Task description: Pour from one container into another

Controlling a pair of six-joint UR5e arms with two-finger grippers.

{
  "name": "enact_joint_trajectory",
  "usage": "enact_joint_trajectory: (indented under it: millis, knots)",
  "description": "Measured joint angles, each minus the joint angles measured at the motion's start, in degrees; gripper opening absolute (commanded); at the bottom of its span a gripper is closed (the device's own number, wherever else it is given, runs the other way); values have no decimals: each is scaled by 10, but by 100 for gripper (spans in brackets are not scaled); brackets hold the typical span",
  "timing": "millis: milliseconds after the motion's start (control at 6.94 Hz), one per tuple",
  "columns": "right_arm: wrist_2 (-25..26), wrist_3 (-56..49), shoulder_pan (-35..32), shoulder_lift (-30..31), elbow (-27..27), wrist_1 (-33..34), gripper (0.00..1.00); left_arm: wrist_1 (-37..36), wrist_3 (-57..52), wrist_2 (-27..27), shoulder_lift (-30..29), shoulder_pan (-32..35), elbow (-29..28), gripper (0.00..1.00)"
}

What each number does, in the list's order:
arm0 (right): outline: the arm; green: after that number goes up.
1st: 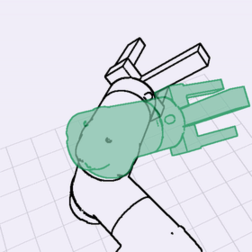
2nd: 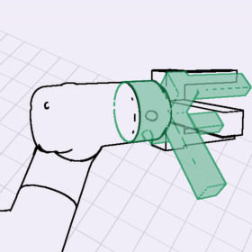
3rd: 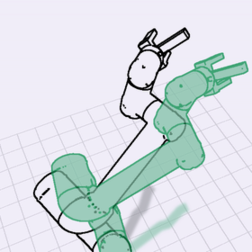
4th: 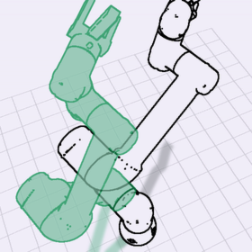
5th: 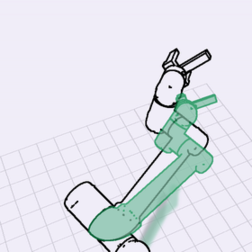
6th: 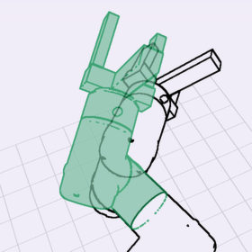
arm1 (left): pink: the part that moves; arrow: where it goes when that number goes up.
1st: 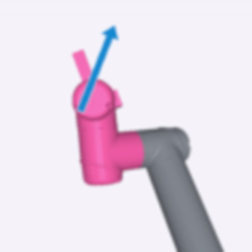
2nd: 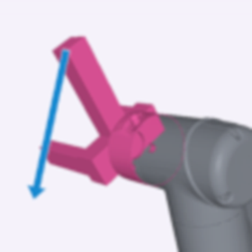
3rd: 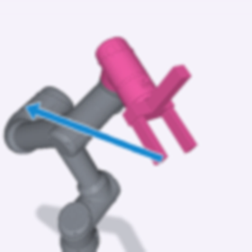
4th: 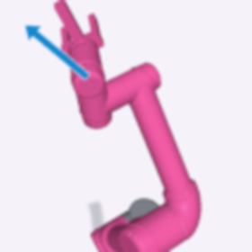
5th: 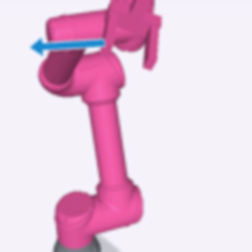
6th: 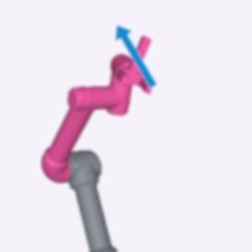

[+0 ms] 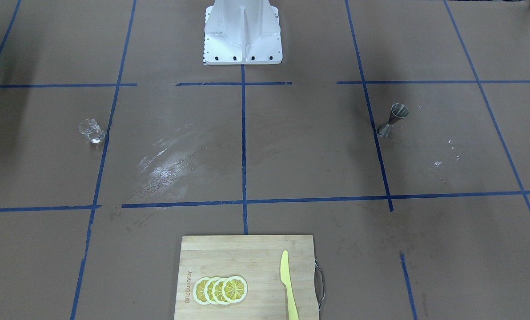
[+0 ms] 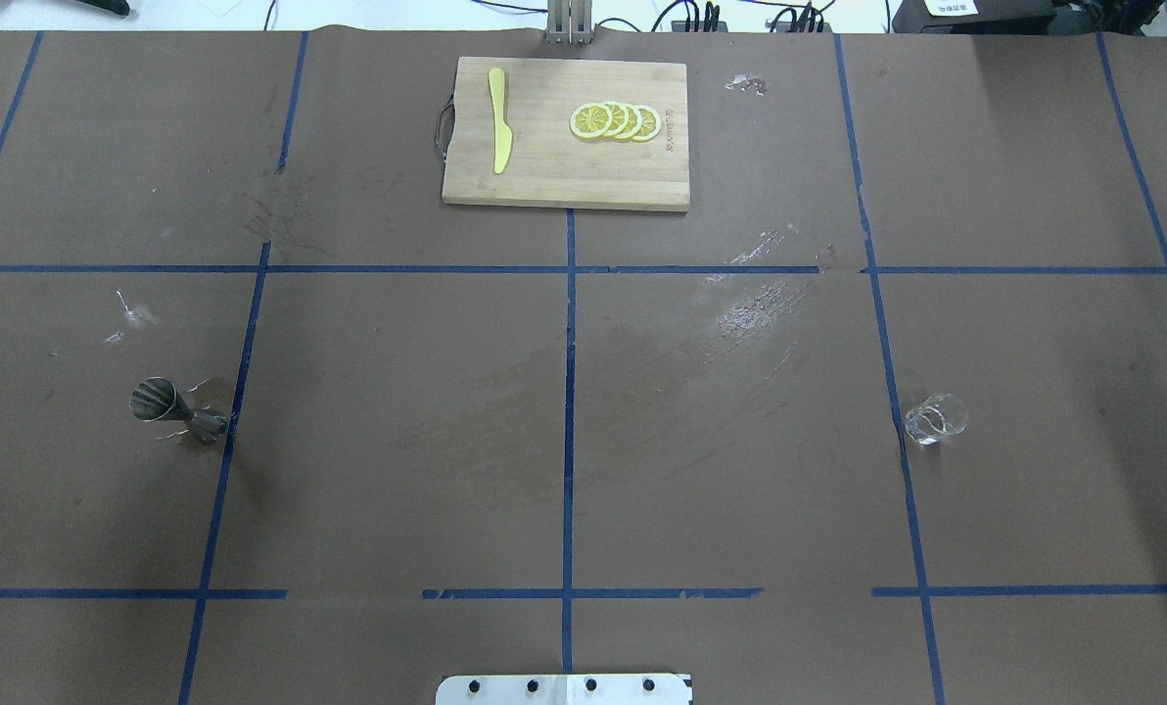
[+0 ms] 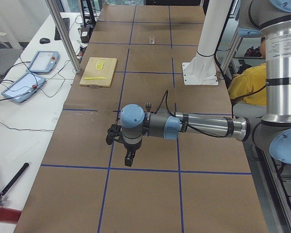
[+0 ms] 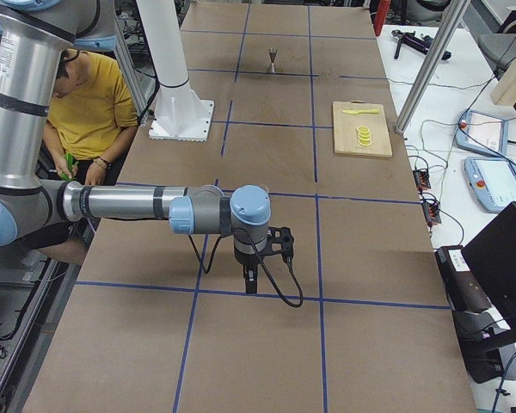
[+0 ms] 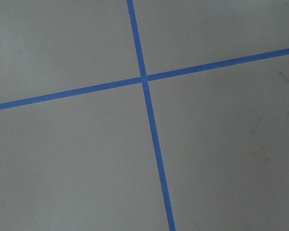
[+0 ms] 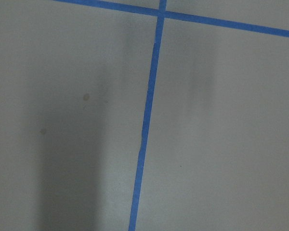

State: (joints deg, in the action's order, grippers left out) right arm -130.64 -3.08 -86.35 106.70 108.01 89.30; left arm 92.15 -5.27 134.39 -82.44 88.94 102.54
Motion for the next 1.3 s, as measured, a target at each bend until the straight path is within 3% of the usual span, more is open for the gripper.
enact_joint_trajectory:
  millis: [721,1009,1298]
  knots:
    - [0,1,0,-1,3,-1,100,23,0,-4,-5,0,1,100]
    - [0,4,0,-16,7,-12,100,95,-2,-3,-5,0,-6,100]
    - [4,4,0,-37,5,-94,100,223,0,0,-7,0,-24,100]
